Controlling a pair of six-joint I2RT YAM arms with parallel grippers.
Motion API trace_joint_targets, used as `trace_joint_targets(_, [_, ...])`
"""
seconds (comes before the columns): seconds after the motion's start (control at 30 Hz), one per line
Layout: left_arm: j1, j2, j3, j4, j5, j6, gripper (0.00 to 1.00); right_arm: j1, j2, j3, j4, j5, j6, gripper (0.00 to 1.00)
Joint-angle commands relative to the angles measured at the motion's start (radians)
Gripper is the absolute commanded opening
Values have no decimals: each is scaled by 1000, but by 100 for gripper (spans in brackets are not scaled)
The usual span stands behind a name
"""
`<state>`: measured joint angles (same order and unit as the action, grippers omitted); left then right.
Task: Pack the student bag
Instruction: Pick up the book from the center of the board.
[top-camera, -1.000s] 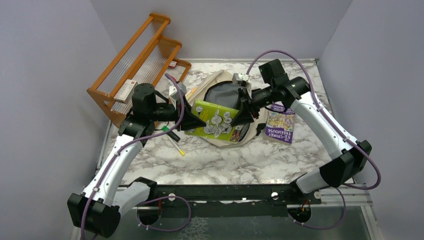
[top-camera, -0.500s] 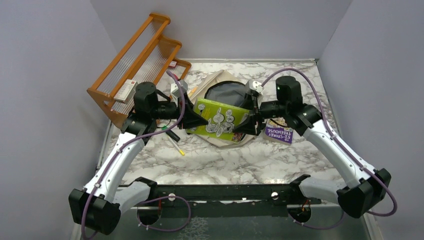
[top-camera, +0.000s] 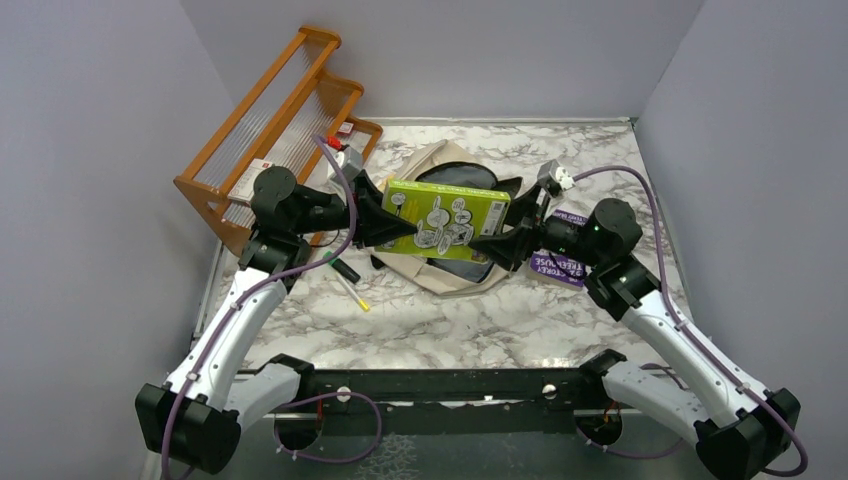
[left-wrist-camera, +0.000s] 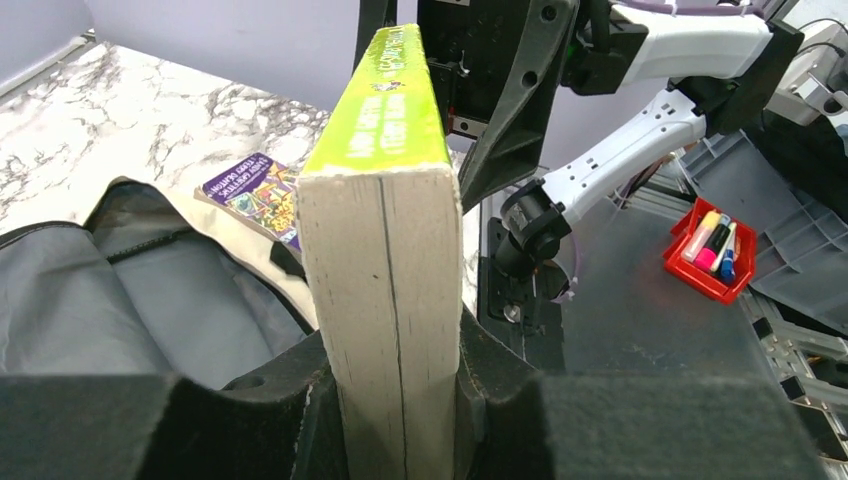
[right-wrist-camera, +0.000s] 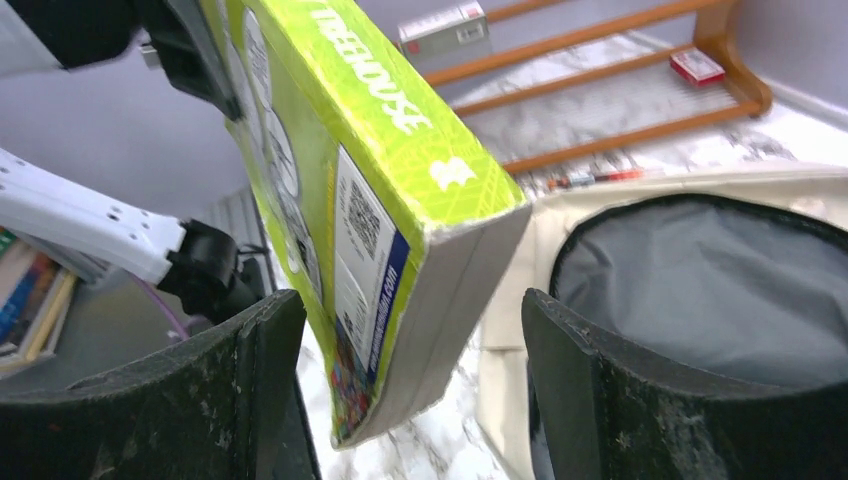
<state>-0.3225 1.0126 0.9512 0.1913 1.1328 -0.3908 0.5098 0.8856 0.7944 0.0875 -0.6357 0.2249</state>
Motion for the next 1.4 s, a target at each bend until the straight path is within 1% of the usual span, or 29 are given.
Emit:
trace_joint_targets(0.0, [-1, -28, 45, 118, -6, -45, 0, 4, 1, -44, 307, -89, 194, 84])
trace_joint_targets(0.07, [-4, -30, 55, 124, -4, -54, 0, 4, 5, -69, 428, -136, 255, 84])
trace_joint_targets(0.17, [-12, -35, 66, 130, -1, -63, 0, 4, 39, -69, 544, -187, 309, 82])
trace_joint_targets(0.33, [-26, -32, 67, 152, -6, -70, 0, 4, 101, -66, 667, -256, 367, 71])
trace_joint_targets(0.47, [-50, -27, 73, 167, -25, -80, 0, 5, 123, -63, 704, -274, 399, 57])
trace_joint_targets(0.6, [-61, -30, 66, 177, -50, -81, 0, 4, 122, -72, 720, -264, 408, 45])
trace_joint_targets(0.7, [-64, -30, 49, 183, -77, -75, 0, 4, 122, -80, 730, -255, 415, 28])
trace_joint_targets(0.8, [-64, -31, 34, 194, -110, -82, 0, 4, 116, -82, 734, -262, 425, 16])
trace_joint_targets(0.9, [-65, -40, 18, 210, -170, -98, 1, 4, 92, -82, 702, -240, 414, 2])
trace_joint_targets(0.93, [-65, -40, 13, 211, -183, -100, 9, 4, 81, -80, 679, -225, 405, 1])
trace_joint_targets(0.97, [-64, -41, 8, 211, -189, -97, 26, 4, 70, -77, 659, -211, 395, 1])
trace_joint_targets(1.0, [-65, -41, 2, 211, -195, -89, 39, 4, 59, -71, 629, -189, 379, 1])
trace_joint_targets(1.07, [-64, -41, -12, 211, -203, -68, 59, 4, 35, -46, 515, -113, 317, 1])
trace_joint_targets(1.1, [-64, -39, -17, 209, -210, -58, 65, 4, 22, -28, 432, -52, 281, 1])
trace_joint_targets(1.13, [-64, -37, -20, 203, -215, -46, 68, 4, 6, -2, 352, 10, 249, 1])
trace_joint_targets(1.2, [-64, -32, -21, 177, -233, -15, 71, 4, -23, 35, 194, 183, 218, 1])
trace_joint_targets(1.37, [-64, -16, 10, 18, -369, 95, 78, 4, -80, 69, -55, 578, 224, 1])
